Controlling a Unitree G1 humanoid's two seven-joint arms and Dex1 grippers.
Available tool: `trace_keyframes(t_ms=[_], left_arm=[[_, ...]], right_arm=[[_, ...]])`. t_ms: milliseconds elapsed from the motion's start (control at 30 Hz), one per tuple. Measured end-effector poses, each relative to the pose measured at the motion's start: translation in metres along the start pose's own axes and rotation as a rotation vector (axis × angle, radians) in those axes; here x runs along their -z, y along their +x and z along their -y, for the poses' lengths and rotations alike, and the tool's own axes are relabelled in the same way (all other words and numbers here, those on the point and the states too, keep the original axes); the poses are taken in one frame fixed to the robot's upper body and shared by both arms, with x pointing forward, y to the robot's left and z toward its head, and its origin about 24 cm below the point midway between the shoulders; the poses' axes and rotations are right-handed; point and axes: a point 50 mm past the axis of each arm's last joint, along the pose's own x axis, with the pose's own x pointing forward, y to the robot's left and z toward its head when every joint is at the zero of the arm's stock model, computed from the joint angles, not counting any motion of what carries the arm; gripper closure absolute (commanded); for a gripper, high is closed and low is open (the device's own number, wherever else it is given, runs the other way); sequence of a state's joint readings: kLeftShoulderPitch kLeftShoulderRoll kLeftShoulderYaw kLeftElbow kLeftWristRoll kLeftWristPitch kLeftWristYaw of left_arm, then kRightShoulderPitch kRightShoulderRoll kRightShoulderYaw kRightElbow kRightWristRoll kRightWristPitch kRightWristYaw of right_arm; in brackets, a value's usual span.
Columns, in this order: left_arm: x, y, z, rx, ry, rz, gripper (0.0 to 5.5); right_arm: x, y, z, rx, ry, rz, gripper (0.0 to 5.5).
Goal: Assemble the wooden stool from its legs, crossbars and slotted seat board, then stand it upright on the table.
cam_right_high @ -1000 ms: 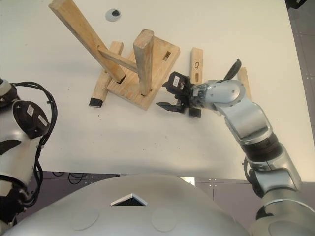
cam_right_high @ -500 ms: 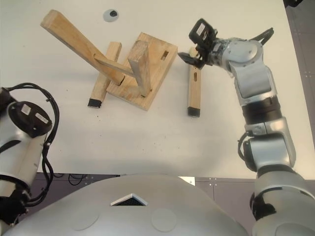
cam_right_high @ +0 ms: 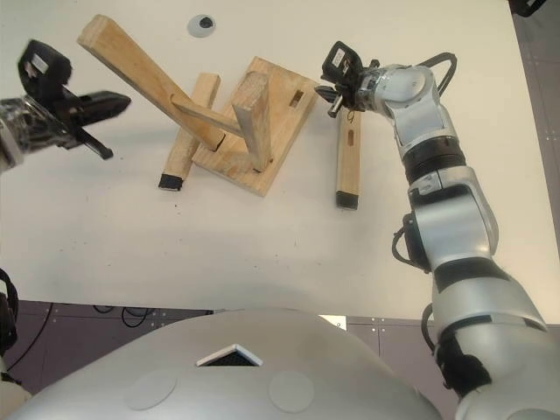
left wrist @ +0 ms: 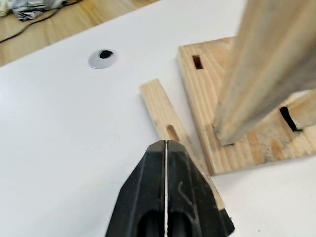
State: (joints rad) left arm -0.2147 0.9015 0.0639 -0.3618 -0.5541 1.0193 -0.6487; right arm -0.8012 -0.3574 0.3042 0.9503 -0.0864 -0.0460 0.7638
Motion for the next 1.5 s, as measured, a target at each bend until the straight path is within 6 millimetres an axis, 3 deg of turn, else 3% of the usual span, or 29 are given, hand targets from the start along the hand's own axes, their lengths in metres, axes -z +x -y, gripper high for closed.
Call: trace_keyframes(t_ms=[100, 267, 400, 600, 733, 900, 1100, 1200, 1500], left_arm=[[0.011, 0.007, 0.016, 0.084, -0.008, -0.055, 5.5], [0.027, 0.027, 0.05, 0.244, -0.019, -0.113, 5.5], [0.042, 0.051, 0.082, 0.351, -0.058, -0.137, 5.5], [0.054, 0.061, 0.097, 0.357, -0.088, -0.163, 5.5], [0.058, 0.063, 0.096, 0.333, -0.095, -0.169, 5.5], [0.057, 0.069, 0.099, 0.319, -0.126, -0.145, 5.5], [0.058, 0.088, 0.093, 0.244, -0.26, -0.099, 5.5], [0.055, 0.091, 0.078, 0.155, -0.286, -0.084, 5.5], [0.047, 0.1, 0.03, -0.083, -0.27, -0.096, 5.5]], right_arm=[[-0.004, 0.006, -0.006, -0.026, 0.035, 0.05, 5.47], [-0.011, 0.003, 0.002, -0.021, 0.062, 0.079, 5.47], [0.001, 0.008, -0.008, -0.098, 0.033, -0.011, 5.47], [-0.003, 0.014, -0.012, -0.139, 0.04, -0.004, 5.47], [-0.004, 0.013, -0.009, -0.151, 0.059, -0.01, 5.47], [-0.013, 0.015, -0.008, -0.21, -0.062, -0.095, 5.47], [-0.012, 0.014, -0.011, -0.299, -0.12, -0.162, 5.47], [-0.006, 0.006, -0.008, -0.332, -0.13, -0.187, 5.47], [-0.01, 0.009, -0.027, -0.429, -0.125, -0.127, 5.47]])
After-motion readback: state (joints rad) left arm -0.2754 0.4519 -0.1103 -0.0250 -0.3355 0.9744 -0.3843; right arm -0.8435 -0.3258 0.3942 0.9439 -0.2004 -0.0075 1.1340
